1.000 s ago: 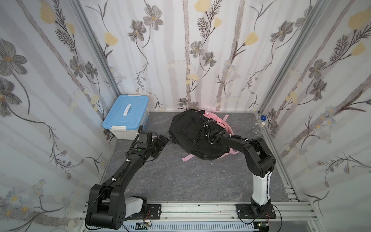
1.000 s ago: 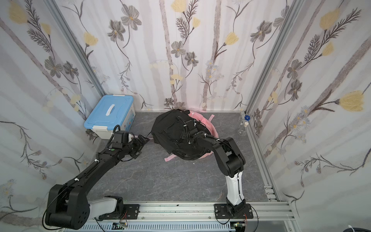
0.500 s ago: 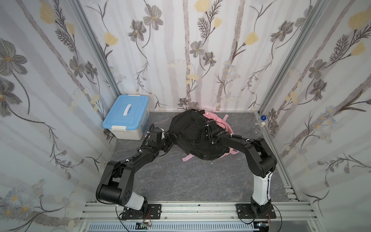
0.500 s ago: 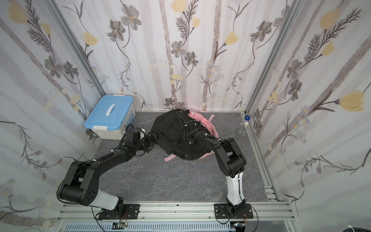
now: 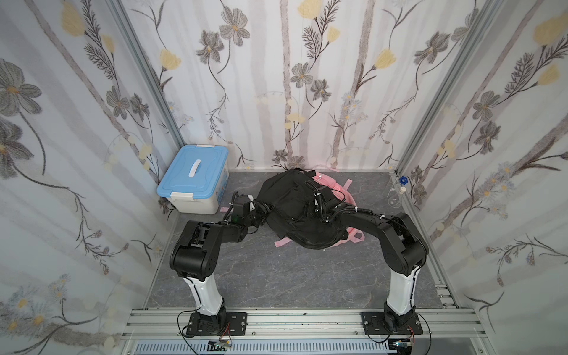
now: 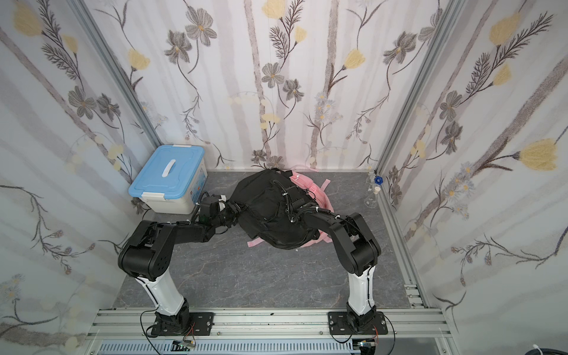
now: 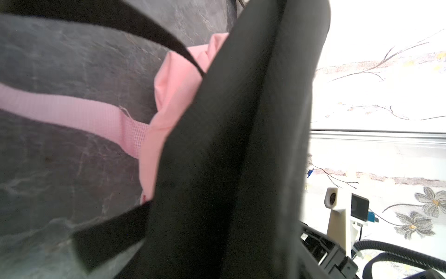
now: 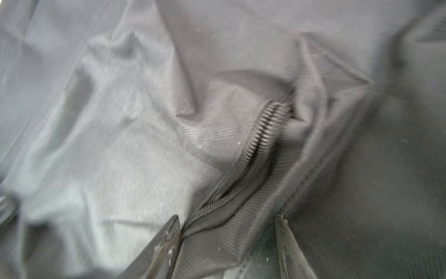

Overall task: Zip up the backpack
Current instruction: Zip the zipper on the backpack.

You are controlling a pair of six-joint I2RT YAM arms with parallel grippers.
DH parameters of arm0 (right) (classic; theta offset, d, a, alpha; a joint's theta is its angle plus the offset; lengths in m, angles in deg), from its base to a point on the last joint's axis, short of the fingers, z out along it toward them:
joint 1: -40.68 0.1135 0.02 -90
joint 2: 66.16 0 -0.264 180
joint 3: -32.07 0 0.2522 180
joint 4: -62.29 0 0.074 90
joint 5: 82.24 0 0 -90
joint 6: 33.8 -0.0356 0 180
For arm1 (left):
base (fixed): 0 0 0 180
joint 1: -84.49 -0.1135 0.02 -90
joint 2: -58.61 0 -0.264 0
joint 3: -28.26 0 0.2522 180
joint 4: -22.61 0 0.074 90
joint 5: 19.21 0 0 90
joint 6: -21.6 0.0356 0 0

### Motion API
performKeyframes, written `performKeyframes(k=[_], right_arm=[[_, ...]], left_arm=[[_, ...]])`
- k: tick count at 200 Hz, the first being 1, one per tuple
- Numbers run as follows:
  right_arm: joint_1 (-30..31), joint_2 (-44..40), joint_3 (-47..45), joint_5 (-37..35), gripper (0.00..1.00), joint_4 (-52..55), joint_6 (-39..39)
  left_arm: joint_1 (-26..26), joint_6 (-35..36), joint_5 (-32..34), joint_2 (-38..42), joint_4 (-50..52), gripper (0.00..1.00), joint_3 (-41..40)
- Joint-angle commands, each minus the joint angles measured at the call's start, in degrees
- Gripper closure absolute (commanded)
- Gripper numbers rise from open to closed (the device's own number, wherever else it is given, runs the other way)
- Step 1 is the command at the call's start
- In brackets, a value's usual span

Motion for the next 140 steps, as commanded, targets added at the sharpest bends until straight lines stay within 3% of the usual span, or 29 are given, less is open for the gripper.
performKeyframes(k=[1,30,65,113,140], right_arm=[[0.3,-0.7,0.3,5.9,0.38,14.2,4.0],[2.1,-7.6,0.9,0.6,0.39,17.0,14.1],[3.2,-14.1,0.5,-0.3,0.38,14.2,23.0],[3.5,-12.1,2.2,15.8,0.4,6.6,24.2],[5.4,-8.2,7.9,19.5,0.45,6.9,24.0]], left_arm=[[0.0,-3.6,-3.0,-1.5,-9.7,0.6,1.3],[-0.5,-3.0,-3.4,-0.9,-6.6,1.0,1.7],[-0.7,-0.8,-4.1,0.0,0.1,1.0,3.6],[-0.6,3.1,-4.5,1.1,8.1,1.0,6.3],[-0.7,5.0,-4.3,1.4,12.5,1.0,7.4]])
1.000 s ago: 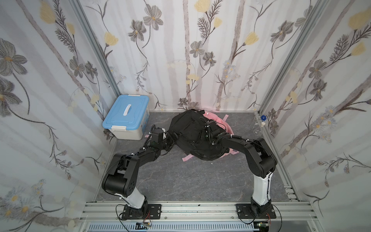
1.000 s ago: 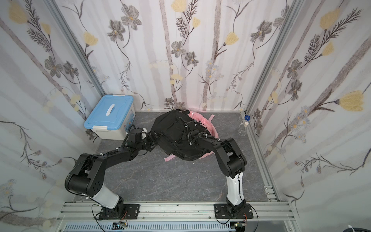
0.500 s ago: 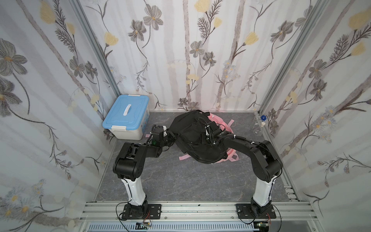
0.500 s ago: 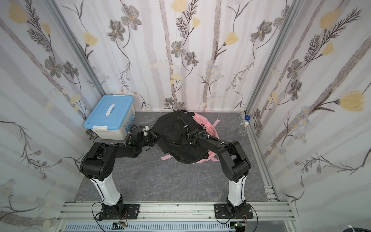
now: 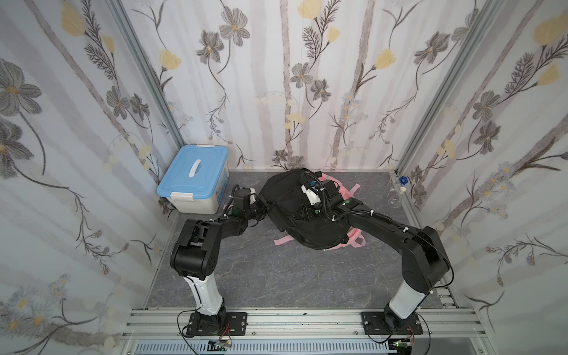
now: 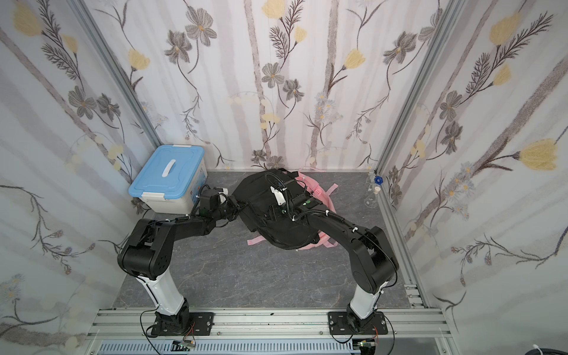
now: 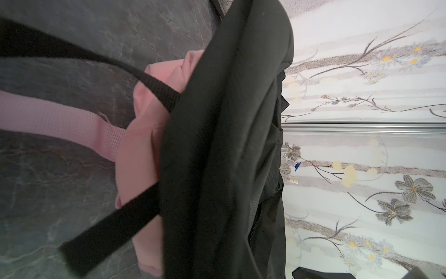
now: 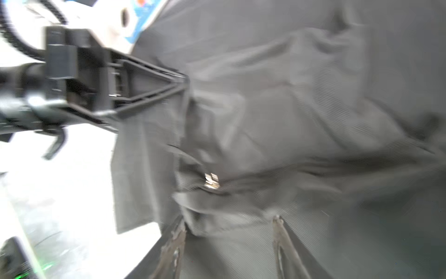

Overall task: Zip up the backpack
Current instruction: Zip the zipper on the backpack.

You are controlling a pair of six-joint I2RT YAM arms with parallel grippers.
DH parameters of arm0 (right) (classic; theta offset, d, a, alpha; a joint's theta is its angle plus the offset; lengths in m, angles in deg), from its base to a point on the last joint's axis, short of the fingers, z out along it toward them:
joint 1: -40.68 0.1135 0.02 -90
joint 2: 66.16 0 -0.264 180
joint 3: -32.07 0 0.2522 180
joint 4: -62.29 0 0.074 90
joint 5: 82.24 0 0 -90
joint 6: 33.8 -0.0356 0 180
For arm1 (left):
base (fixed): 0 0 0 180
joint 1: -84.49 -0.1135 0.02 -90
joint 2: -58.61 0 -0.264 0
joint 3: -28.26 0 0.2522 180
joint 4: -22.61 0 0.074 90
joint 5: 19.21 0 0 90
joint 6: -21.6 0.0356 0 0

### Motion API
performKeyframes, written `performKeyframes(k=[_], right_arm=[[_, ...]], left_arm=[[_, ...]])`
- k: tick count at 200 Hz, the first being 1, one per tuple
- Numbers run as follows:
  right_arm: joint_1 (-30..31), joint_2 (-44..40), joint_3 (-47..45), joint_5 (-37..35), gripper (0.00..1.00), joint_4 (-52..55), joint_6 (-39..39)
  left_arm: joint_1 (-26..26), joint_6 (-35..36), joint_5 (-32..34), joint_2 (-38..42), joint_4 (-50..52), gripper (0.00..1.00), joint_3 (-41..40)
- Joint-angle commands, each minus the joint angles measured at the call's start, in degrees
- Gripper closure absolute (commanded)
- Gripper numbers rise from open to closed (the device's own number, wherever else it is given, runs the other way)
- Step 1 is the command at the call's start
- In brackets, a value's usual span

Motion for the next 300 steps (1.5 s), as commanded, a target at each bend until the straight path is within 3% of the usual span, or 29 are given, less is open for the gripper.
performKeyframes(k=[1,79,205,243,272,300], right_arm=[[1.4,2.8,4.5,7.1,0.45,-2.4,1.2],[3.5,12.1,15.8,8.0,0.43,3.9,3.9],[3.8,18.8,19.3,3.8,0.43,5.3,7.0],[3.4,19.7,19.8,1.6,0.51,4.9,7.6],[2.9,20.3,19.8,-3.1,0.48,5.4,8.9],[1.5,19.0,19.2,-2.2,0.48,4.7,8.6]], left_arm=[[-0.2,3.0,-0.9,0.6,5.1,1.0,1.0],[-0.7,5.6,-1.2,0.3,9.6,1.0,3.7],[-0.9,5.3,-2.1,-0.6,10.0,1.0,4.5],[-0.9,5.1,-2.5,-0.3,9.5,1.0,4.4],[-0.8,5.0,-2.6,0.0,9.1,1.0,4.2],[-0.9,5.3,-2.7,-0.1,9.4,1.0,4.1]])
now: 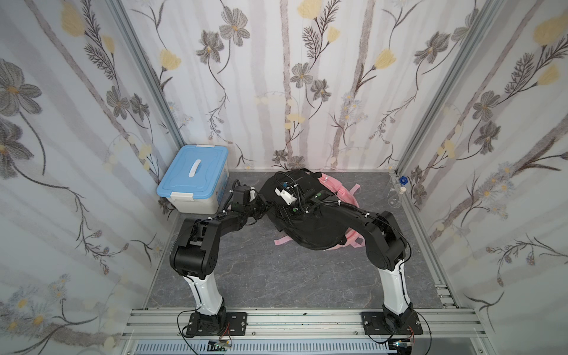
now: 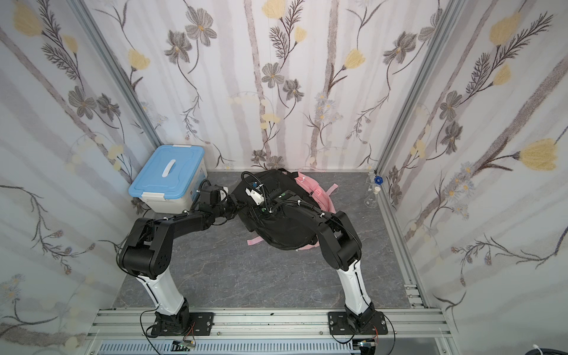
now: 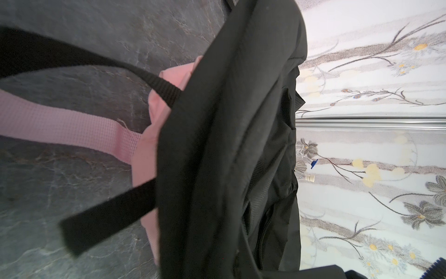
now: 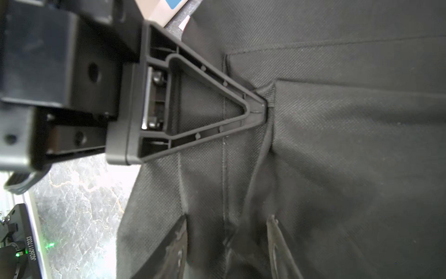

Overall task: Zip up the backpack
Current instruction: Zip the zipper on the backpack.

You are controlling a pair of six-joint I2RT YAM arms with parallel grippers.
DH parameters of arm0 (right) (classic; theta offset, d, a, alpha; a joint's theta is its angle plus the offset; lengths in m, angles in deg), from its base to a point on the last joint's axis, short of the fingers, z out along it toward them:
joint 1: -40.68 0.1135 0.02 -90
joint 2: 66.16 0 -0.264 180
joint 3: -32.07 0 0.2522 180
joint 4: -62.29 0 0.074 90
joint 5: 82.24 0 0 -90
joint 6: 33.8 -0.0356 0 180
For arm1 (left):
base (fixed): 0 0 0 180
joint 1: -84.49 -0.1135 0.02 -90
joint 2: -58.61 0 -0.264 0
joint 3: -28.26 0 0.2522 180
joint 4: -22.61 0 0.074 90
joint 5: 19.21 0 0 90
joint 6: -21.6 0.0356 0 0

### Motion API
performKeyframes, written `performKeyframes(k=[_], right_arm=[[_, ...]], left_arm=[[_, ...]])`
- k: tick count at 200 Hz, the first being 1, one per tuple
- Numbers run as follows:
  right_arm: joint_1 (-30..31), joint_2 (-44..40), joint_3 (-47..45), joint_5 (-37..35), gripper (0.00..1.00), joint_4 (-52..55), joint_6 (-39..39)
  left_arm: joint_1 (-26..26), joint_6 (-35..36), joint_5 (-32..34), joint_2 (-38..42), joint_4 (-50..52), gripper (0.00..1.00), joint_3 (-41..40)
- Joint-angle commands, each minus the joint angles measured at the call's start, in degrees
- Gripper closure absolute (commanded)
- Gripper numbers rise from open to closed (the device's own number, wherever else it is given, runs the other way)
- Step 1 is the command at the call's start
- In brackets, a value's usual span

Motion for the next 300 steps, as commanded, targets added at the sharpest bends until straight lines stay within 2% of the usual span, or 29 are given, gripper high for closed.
performKeyframes(k=[1,48,124,180,218,264,293,300], right_arm=[[-1.4,-0.9,-0.5,-6.9,0.48,-0.3,0.7],[-2.7,-2.7,-0.7,-7.2,0.49,-0.8,0.0],[-3.1,0.0,1.1,-7.2,0.5,1.8,0.5],[-1.7,-0.7,0.2,-7.1,0.51,3.4,0.4],[-0.6,1.8,0.8,-7.3,0.53,4.2,0.2],[-0.7,4.1,1.2,-8.5,0.75,3.9,0.0],[-1.7,4.6,1.8,-9.6,0.92,3.9,0.0],[-2.0,4.6,1.8,-9.6,0.99,3.8,0.0]], left_arm=[[-0.1,0.5,-2.3,0.3,0.2,1.0,-0.2],[-0.1,0.1,-2.5,-0.7,-0.3,1.0,0.1],[-0.2,-0.5,-2.7,-1.4,-0.9,1.0,0.1],[-0.5,-0.7,-2.7,-2.1,-1.2,1.0,0.2],[-0.4,-0.9,-2.8,-2.0,-1.4,1.0,0.2],[-0.4,-0.7,-3.0,-1.1,-1.8,1.0,-0.3],[-0.2,-0.7,-3.1,-0.8,-1.6,1.0,-0.6],[-0.2,-0.7,-3.1,-0.7,-1.5,1.0,-0.6]])
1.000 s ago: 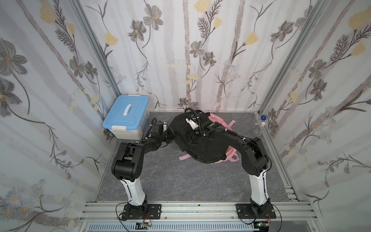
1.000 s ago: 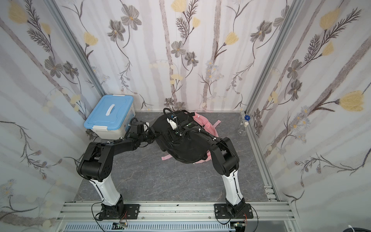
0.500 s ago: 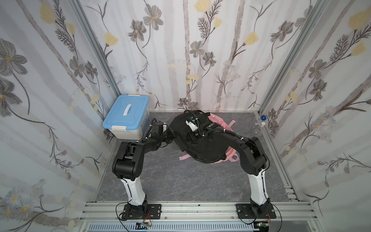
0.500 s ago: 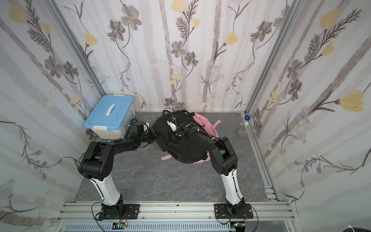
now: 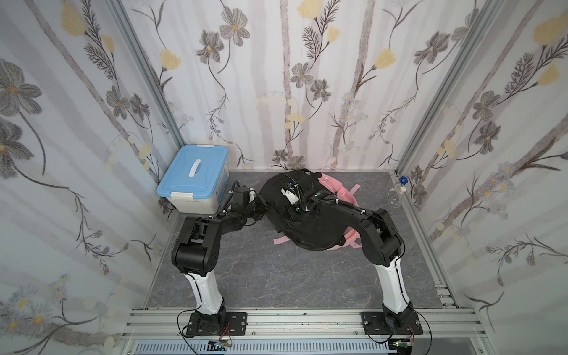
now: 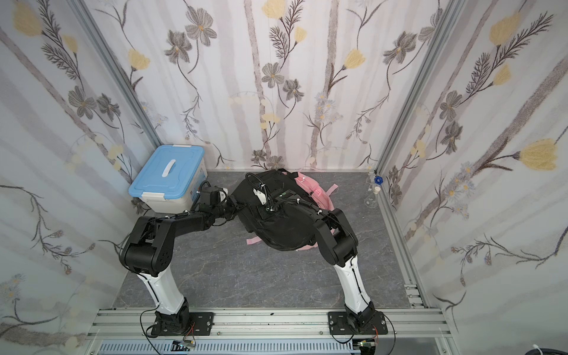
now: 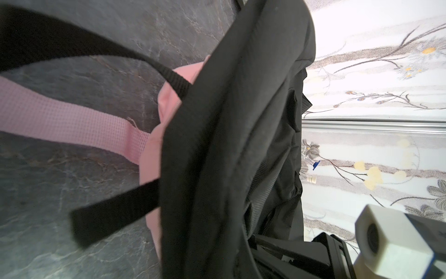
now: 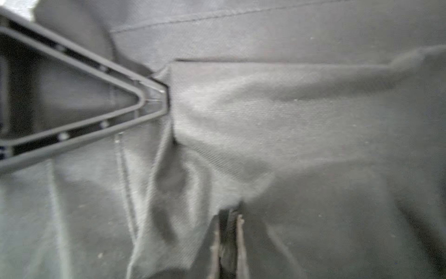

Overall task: Zip up the backpack
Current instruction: Zip the zipper on the backpack.

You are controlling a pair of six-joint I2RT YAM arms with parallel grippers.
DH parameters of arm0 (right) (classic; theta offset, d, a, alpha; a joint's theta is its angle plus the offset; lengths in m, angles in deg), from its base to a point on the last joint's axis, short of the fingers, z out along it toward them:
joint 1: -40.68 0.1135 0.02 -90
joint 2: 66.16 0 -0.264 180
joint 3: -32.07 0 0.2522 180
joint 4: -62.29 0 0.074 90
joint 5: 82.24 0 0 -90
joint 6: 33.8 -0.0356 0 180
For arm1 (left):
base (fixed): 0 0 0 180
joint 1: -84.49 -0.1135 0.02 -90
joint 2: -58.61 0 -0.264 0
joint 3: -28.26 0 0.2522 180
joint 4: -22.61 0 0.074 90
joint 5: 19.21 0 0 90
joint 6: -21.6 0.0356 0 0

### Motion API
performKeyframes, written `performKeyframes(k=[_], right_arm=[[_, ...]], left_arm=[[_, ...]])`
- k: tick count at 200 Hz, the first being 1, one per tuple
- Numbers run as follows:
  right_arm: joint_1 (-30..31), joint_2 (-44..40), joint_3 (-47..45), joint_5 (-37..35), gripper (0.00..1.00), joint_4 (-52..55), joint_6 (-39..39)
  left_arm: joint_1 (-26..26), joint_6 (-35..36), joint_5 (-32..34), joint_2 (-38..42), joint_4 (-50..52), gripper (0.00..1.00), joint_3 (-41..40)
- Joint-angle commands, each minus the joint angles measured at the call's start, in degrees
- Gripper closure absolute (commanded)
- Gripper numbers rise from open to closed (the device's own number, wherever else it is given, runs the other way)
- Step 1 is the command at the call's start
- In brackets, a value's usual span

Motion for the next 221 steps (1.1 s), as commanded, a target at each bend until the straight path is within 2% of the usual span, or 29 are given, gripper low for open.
performKeyframes(k=[1,95,221], right_arm=[[-0.6,0.7,0.2,-1.2,1.0,1.6,0.0],[-5.1,-6.4,-4.4,-0.5,1.0,-3.0,-3.4],[-10.9,-7.1,-5.0,-7.9,1.0,-7.2,-3.6]], left_arm=[[0.2,-0.2,-2.4,0.7,-0.4,1.0,-0.2],[0.2,0.2,-2.2,-0.1,-0.1,1.0,-0.1],[0.1,0.0,-2.6,-0.6,-0.4,1.0,-0.1]])
